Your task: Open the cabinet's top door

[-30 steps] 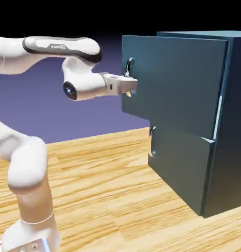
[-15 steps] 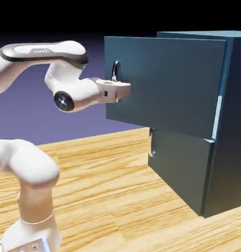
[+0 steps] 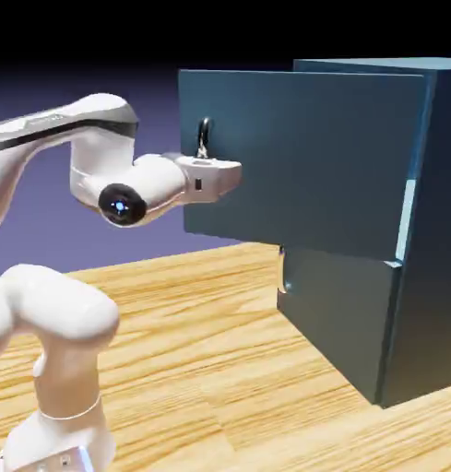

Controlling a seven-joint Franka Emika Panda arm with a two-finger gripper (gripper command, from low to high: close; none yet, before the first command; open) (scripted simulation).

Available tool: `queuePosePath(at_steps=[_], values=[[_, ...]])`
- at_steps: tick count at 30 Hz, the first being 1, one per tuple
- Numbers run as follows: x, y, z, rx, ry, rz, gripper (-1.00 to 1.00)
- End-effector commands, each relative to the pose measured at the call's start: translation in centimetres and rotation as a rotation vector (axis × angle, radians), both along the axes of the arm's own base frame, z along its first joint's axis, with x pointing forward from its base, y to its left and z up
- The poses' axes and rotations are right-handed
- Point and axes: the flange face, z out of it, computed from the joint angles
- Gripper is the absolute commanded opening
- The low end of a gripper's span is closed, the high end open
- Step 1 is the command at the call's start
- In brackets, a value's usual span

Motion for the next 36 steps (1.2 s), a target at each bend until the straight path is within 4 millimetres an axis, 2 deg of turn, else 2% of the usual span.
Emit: queuePosePath(at_steps=[1,8,16,25,31,35,36], values=[[-0.2,-0.4,0.0,0.000,0.001,0.009,-1.00],[-1.4,-4.1,0.0,0.000,0.001,0.105,-1.00],[-2.6,-9.8,0.0,0.000,0.001,0.249,-1.00],[-2.8,-18.9,0.0,0.000,0.001,0.472,-1.00],[-1.9,-24.9,0.0,0.000,0.001,0.622,-1.00],[-0.9,-28.3,0.0,0.000,0.001,0.708,-1.00],[-0.9,-28.3,0.0,0.000,0.001,0.708,1.00]])
